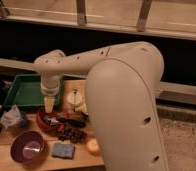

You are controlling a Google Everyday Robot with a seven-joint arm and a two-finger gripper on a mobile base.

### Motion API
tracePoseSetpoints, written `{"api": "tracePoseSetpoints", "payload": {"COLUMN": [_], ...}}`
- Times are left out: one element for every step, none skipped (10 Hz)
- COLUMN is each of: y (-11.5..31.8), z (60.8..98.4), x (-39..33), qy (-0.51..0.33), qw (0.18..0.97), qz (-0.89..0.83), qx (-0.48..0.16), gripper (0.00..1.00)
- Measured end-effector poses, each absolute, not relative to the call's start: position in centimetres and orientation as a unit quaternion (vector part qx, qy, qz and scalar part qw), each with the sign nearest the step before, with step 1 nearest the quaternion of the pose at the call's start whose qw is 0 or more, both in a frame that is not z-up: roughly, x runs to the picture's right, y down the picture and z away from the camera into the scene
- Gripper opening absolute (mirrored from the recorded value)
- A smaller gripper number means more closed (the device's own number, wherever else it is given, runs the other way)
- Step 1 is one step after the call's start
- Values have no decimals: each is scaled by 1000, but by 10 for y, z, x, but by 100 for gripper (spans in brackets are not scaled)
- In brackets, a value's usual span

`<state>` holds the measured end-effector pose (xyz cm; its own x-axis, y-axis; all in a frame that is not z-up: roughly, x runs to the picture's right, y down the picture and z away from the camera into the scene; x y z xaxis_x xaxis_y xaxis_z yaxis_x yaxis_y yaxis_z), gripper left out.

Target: Place brush in red bowl

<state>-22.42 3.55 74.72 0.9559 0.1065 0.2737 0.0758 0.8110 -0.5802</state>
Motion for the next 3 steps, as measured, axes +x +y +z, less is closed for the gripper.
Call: {"api": "tracePoseSetpoints", "payload": {"y": [11, 0, 0], "z": [748, 748, 748], "x": [-212, -203, -204], "qy": [-144, -141, -141], "qw": [949, 953, 953], "qz": [26, 37, 38], "qx": [-280, -266, -265], "gripper": [75, 75, 75]}}
